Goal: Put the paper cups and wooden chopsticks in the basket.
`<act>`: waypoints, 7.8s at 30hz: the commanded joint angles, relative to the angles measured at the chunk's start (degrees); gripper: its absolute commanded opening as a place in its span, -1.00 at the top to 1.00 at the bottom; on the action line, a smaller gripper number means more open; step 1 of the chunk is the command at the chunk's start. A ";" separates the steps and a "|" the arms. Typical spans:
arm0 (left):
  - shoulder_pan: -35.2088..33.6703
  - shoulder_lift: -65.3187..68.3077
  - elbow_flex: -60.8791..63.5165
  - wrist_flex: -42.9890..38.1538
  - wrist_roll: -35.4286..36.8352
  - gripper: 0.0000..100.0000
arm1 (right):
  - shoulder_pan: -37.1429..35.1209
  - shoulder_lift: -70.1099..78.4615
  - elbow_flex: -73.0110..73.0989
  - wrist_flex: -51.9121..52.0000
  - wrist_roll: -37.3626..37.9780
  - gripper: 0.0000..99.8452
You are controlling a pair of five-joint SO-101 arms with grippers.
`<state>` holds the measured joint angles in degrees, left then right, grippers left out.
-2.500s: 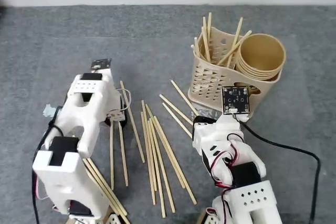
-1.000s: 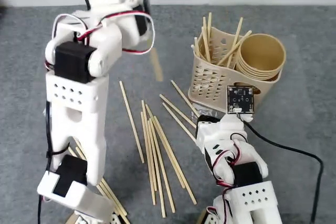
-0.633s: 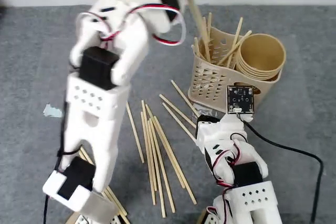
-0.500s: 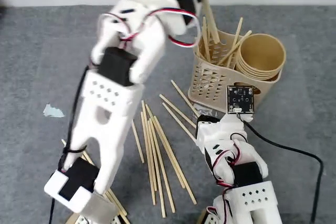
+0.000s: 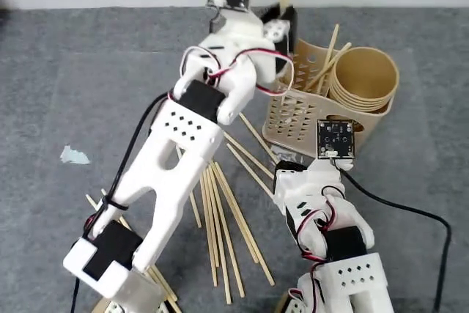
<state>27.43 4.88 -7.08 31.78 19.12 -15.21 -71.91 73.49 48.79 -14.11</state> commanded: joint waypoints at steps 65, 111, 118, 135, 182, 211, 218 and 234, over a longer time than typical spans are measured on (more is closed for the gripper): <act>-52.92 -29.45 64.13 39.12 -15.74 0.33 | 0.57 -1.01 -0.26 -0.75 -0.62 0.98; -41.85 -29.80 71.87 25.58 -8.97 0.98 | 0.57 -1.01 -0.26 -0.66 -0.53 0.98; -37.36 -29.80 64.13 25.93 -2.99 0.98 | 0.57 -1.01 -0.26 -0.66 -0.53 0.98; -28.48 -29.89 39.34 25.93 3.60 0.98 | 0.57 -1.01 -0.26 -0.84 -0.44 0.98; 2.90 -19.08 32.13 -36.57 -7.12 0.88 | 0.57 -0.66 -0.26 -1.10 -0.26 0.98; -27.34 -51.25 44.09 24.79 3.43 0.66 | -4.88 1.01 -8.09 7.60 11.16 0.97; -32.53 -62.42 64.84 16.26 0.97 0.66 | -11.91 21.32 -20.40 14.20 12.04 0.88; -41.67 -71.91 85.58 14.68 0.62 0.66 | -21.14 67.30 -47.21 11.56 9.23 0.85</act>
<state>-11.34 -65.36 78.46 47.87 20.18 -35.69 -9.05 32.53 61.01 -4.26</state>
